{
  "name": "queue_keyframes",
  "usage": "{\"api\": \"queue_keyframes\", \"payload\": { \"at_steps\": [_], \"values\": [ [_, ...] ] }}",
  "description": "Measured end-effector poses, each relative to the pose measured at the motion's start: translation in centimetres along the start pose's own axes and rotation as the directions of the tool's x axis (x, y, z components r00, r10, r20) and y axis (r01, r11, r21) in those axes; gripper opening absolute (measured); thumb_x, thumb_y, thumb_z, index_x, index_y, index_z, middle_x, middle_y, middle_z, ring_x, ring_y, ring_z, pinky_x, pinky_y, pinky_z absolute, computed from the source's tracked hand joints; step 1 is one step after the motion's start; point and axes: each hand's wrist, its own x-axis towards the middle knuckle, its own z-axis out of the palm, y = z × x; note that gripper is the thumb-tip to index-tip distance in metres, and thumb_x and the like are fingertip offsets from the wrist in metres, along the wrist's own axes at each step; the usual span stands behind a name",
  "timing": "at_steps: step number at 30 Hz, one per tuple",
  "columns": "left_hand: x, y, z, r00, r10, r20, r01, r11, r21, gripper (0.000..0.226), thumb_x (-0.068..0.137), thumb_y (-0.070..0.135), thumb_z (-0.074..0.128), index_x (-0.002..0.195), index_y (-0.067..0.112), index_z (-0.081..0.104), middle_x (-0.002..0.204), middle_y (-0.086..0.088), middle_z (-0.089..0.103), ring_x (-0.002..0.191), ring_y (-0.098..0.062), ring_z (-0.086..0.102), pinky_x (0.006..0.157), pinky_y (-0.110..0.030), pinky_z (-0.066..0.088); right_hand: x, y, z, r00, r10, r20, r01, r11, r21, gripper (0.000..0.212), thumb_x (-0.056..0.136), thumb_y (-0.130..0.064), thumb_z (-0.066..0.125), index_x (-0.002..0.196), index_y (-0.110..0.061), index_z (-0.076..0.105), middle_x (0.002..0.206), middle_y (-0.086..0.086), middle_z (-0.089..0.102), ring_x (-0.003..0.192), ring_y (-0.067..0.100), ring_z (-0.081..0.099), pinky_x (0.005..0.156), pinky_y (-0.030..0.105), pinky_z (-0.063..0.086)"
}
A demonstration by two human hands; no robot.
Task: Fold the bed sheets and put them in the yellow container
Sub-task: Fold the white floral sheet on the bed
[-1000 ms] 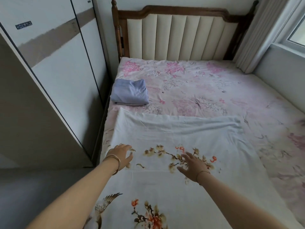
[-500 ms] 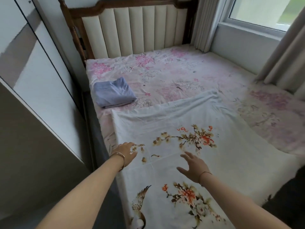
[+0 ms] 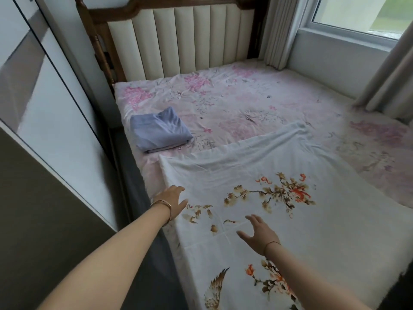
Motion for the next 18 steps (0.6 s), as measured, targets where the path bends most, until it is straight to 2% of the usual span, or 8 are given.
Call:
{"api": "queue_keyframes", "payload": {
  "at_steps": [6, 11, 12, 14, 15, 16, 18],
  "values": [
    [9.8, -7.9, -0.6, 0.992, 0.069, 0.105, -0.069, 0.998, -0.002, 0.051, 0.097, 0.042, 0.037, 0.143, 0.021, 0.028, 0.148, 0.000, 0.031, 0.132, -0.020, 0.035, 0.106, -0.037, 0.035, 6.6, -8.9, 3.4, 0.994, 0.078, -0.071, -0.070, 0.992, 0.107, 0.071, 0.087, -0.063, 0.043, 0.146, -0.029, 0.024, 0.156, -0.008, 0.017, 0.132, 0.013, 0.040, 0.101, 0.031, 0.044],
    [14.9, -11.6, -0.1, 0.981, 0.104, 0.161, -0.097, 0.994, -0.051, 0.049, 0.098, 0.040, 0.035, 0.143, 0.021, 0.029, 0.149, 0.001, 0.030, 0.133, -0.019, 0.034, 0.107, -0.036, 0.033, 10.6, -15.1, 5.2, 0.988, 0.146, -0.043, -0.134, 0.970, 0.201, 0.072, 0.088, -0.064, 0.041, 0.147, -0.028, 0.022, 0.157, -0.008, 0.013, 0.137, 0.013, 0.034, 0.104, 0.033, 0.041],
    [15.9, -11.9, -0.1, 0.981, 0.100, 0.169, -0.093, 0.994, -0.052, 0.049, 0.099, 0.039, 0.035, 0.143, 0.021, 0.028, 0.149, 0.000, 0.030, 0.133, -0.019, 0.034, 0.107, -0.036, 0.033, 11.1, -16.1, 5.2, 0.990, 0.136, -0.041, -0.123, 0.967, 0.223, 0.076, 0.085, -0.070, 0.037, 0.147, -0.029, 0.022, 0.157, -0.009, 0.013, 0.136, 0.012, 0.034, 0.104, 0.033, 0.041],
    [17.5, -12.0, -0.2, 0.980, 0.104, 0.169, -0.093, 0.993, -0.075, 0.050, 0.099, 0.039, 0.034, 0.144, 0.020, 0.026, 0.148, -0.001, 0.030, 0.133, -0.019, 0.034, 0.106, -0.036, 0.035, 12.2, -16.9, 4.8, 0.988, 0.144, -0.055, -0.125, 0.958, 0.259, 0.096, 0.067, -0.084, 0.022, 0.147, -0.031, 0.022, 0.157, -0.011, 0.013, 0.135, 0.010, 0.036, 0.103, 0.030, 0.042],
    [18.1, -11.8, -0.1, 0.979, 0.108, 0.173, -0.092, 0.991, -0.098, 0.051, 0.099, 0.039, 0.033, 0.146, 0.021, 0.023, 0.149, -0.001, 0.030, 0.133, -0.019, 0.034, 0.106, -0.036, 0.035, 12.6, -16.9, 4.6, 0.985, 0.164, -0.051, -0.145, 0.951, 0.272, 0.100, 0.062, -0.085, 0.018, 0.147, -0.031, 0.022, 0.157, -0.011, 0.013, 0.134, 0.010, 0.037, 0.102, 0.029, 0.042],
    [18.4, -11.5, -0.1, 0.977, 0.119, 0.175, -0.101, 0.989, -0.107, 0.053, 0.099, 0.040, 0.032, 0.147, 0.021, 0.020, 0.149, -0.001, 0.029, 0.134, -0.020, 0.033, 0.107, -0.036, 0.034, 13.0, -16.8, 4.5, 0.983, 0.180, -0.046, -0.160, 0.946, 0.284, 0.095, 0.068, -0.083, 0.023, 0.147, -0.030, 0.022, 0.157, -0.010, 0.013, 0.135, 0.011, 0.036, 0.103, 0.030, 0.041],
    [19.1, -11.1, 0.0, 0.974, 0.159, 0.162, -0.146, 0.985, -0.089, 0.056, 0.099, 0.042, 0.031, 0.148, 0.022, 0.015, 0.151, -0.001, 0.028, 0.136, -0.020, 0.031, 0.109, -0.036, 0.031, 13.9, -15.8, 4.8, 0.972, 0.229, -0.055, -0.197, 0.918, 0.343, 0.075, 0.086, -0.066, 0.040, 0.147, -0.026, 0.023, 0.158, -0.006, 0.013, 0.139, 0.013, 0.029, 0.107, 0.031, 0.036]
  ]
}}
